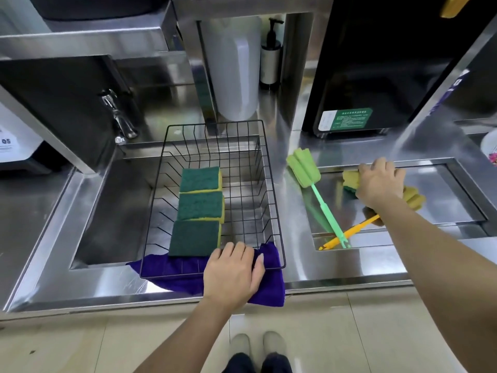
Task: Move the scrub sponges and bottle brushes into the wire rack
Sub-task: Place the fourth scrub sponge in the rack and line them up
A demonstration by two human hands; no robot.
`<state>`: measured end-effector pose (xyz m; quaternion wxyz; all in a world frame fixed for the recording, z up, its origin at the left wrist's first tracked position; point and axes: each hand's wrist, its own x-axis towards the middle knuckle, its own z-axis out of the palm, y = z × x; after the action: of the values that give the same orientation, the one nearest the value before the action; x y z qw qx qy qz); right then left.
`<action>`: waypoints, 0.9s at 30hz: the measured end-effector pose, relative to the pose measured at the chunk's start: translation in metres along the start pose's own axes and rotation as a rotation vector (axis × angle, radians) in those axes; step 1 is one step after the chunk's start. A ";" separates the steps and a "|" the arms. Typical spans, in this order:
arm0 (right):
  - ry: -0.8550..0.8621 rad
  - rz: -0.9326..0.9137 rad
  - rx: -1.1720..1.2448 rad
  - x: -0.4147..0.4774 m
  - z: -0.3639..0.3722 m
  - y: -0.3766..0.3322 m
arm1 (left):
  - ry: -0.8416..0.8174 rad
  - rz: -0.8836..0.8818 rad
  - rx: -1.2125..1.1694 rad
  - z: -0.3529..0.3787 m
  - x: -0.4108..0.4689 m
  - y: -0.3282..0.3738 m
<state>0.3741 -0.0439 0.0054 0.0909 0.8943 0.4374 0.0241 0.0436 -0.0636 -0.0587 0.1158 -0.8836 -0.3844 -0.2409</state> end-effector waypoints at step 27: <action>-0.213 0.043 1.461 -0.006 -0.075 -0.188 | 0.100 -0.219 0.042 -0.012 -0.019 -0.065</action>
<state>0.2154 0.0748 0.0448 -0.4865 0.7328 0.3131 -0.3584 -0.0191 -0.0365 -0.0575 0.1264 -0.8206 -0.4774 -0.2877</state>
